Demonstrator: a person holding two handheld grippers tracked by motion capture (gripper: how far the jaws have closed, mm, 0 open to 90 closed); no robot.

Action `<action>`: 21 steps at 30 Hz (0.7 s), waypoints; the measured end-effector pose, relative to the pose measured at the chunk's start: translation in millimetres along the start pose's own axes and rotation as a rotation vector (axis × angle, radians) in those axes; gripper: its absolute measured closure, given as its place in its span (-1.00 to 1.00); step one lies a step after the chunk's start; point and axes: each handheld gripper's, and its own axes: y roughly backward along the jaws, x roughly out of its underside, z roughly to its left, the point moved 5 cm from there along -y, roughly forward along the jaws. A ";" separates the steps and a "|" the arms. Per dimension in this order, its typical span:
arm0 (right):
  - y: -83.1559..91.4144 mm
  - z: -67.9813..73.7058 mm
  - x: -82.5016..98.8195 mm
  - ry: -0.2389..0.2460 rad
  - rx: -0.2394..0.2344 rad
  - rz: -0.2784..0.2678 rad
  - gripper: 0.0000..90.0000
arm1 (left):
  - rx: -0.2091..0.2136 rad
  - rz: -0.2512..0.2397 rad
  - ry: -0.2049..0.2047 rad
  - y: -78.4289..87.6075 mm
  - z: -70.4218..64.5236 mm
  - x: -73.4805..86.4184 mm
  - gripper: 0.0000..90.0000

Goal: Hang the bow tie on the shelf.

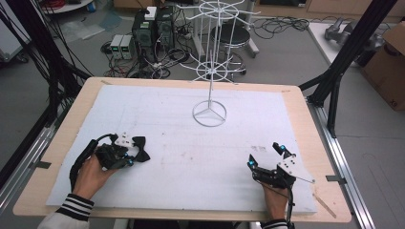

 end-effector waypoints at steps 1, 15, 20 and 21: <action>-0.1 0.0 0.0 0.000 0.000 -0.001 -0.93 | 0.007 -0.019 0.014 2.0 1.3 0.8 0.98; 0.0 0.3 0.0 0.002 -0.001 -0.001 -0.93 | -0.008 -0.227 0.110 25.3 12.5 -3.1 0.99; 0.2 0.5 0.1 -0.001 0.000 0.000 -0.93 | -0.019 -0.340 0.147 34.1 14.1 -10.0 0.99; 0.2 0.5 0.1 -0.002 0.000 0.001 -0.93 | -0.021 -0.359 0.153 35.2 14.3 -11.1 0.99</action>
